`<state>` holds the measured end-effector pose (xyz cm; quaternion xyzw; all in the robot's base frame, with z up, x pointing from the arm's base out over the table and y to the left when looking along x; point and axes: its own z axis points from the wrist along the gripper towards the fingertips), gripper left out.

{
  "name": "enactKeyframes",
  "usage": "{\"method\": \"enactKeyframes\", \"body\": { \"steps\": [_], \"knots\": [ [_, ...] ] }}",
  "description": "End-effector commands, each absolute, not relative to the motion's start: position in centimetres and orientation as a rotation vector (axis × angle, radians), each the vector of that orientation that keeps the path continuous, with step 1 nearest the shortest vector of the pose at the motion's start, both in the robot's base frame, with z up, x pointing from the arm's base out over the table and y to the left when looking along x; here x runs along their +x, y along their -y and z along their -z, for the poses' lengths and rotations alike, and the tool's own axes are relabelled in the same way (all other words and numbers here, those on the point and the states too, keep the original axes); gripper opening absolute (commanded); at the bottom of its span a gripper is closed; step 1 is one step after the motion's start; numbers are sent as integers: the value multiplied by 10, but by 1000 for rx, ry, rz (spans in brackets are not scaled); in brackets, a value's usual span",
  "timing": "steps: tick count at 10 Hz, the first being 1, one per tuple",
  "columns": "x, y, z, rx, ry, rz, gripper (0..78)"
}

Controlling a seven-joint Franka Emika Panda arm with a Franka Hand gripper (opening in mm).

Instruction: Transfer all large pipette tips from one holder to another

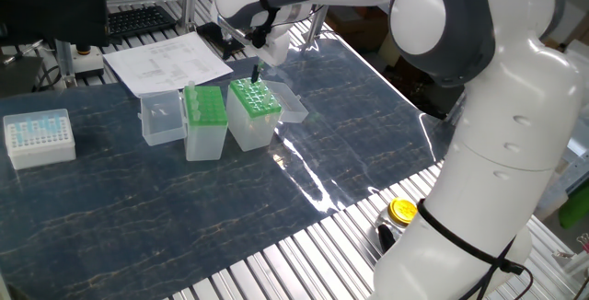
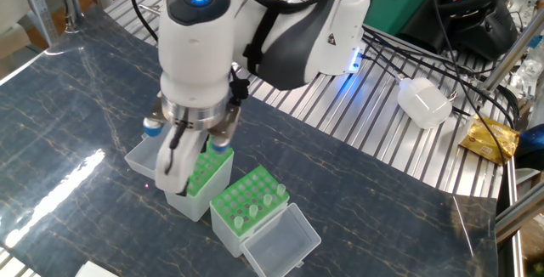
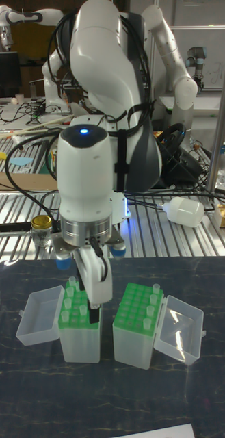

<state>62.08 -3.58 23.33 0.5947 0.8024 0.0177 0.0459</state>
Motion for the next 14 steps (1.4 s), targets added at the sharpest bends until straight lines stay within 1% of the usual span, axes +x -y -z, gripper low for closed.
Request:
{"method": "enactKeyframes", "body": {
  "steps": [1, 8, 14],
  "knots": [
    [621, 38, -231, 1876, -2401, -49, 775],
    [622, 42, -216, 1910, -2400, 4, 775],
    [617, 46, -208, 1912, -2411, -4, 775]
  ]
}}
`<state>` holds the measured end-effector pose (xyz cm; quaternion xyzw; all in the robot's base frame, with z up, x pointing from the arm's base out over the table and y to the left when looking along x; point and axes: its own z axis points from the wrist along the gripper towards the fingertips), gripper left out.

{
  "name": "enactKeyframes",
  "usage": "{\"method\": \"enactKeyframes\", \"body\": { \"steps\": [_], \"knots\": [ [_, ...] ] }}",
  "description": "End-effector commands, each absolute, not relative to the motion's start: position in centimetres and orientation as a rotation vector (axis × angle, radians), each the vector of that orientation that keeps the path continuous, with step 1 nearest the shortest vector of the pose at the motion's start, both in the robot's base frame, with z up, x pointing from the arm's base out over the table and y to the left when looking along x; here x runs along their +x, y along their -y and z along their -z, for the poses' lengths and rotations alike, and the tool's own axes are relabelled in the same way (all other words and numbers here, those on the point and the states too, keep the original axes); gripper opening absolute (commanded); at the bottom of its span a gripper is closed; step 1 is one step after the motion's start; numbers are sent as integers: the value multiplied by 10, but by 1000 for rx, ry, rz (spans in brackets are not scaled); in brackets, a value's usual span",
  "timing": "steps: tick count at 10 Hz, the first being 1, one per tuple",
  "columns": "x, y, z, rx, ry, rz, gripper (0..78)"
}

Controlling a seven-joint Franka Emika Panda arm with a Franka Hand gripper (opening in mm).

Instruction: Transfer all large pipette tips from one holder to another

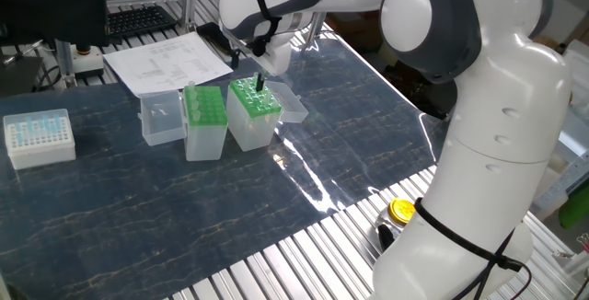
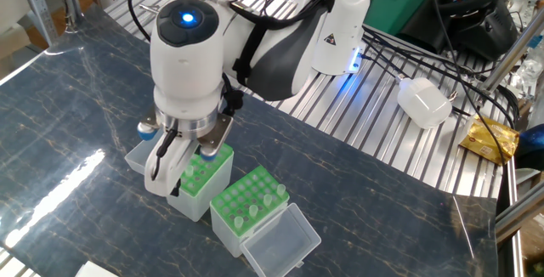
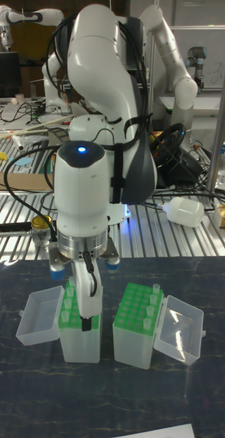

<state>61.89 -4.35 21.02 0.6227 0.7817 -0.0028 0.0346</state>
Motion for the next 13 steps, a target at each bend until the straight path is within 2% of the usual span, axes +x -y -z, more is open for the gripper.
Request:
{"method": "enactKeyframes", "body": {
  "steps": [1, 7, 8, 13],
  "knots": [
    [616, 45, -207, 1912, -2410, -4, 775],
    [612, 42, -204, 1896, -2420, 2, 775],
    [612, 42, -204, 1896, -2420, 2, 12],
    [612, 42, -204, 1896, -2420, 2, 12]
  ]
}}
